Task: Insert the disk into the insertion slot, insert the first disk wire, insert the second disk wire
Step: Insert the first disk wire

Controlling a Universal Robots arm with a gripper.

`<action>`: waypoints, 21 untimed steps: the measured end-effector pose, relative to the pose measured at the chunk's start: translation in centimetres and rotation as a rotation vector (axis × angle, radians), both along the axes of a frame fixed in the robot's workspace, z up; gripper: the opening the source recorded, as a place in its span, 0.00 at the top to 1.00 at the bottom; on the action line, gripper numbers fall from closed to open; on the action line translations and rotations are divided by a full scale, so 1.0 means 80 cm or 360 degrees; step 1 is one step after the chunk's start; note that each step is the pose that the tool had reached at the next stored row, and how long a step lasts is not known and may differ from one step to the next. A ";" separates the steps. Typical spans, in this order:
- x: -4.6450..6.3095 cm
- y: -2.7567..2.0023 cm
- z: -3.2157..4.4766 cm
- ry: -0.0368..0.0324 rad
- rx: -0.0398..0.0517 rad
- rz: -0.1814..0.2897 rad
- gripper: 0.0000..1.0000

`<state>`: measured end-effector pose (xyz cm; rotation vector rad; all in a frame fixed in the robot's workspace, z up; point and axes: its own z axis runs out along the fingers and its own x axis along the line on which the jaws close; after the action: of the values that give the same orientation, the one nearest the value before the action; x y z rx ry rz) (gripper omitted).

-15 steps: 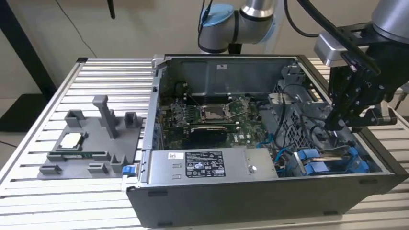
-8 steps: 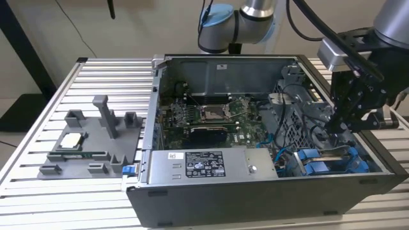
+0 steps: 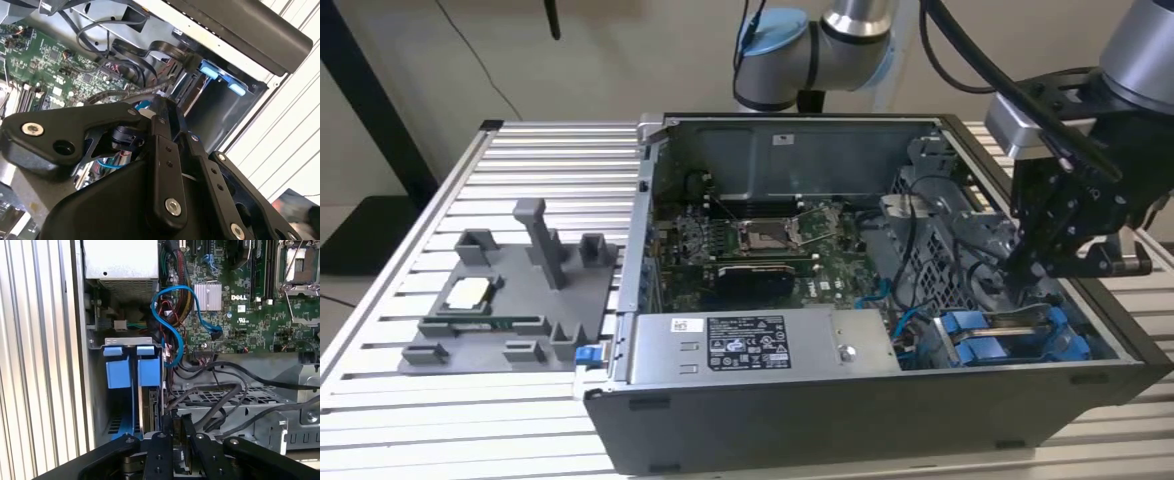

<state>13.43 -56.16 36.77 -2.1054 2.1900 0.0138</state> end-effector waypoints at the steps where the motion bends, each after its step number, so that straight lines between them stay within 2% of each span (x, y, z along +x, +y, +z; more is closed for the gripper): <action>1: 0.000 0.0000 -0.0004 0.0000 -0.0002 0.0000 0.80; 9: 0.006 0.0000 -0.0024 0.0008 -0.0011 0.0000 0.80; 21: 0.013 -0.0001 -0.0074 0.0012 -0.0012 0.0015 0.80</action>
<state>14.47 -56.17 36.18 -2.1231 2.1877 0.0145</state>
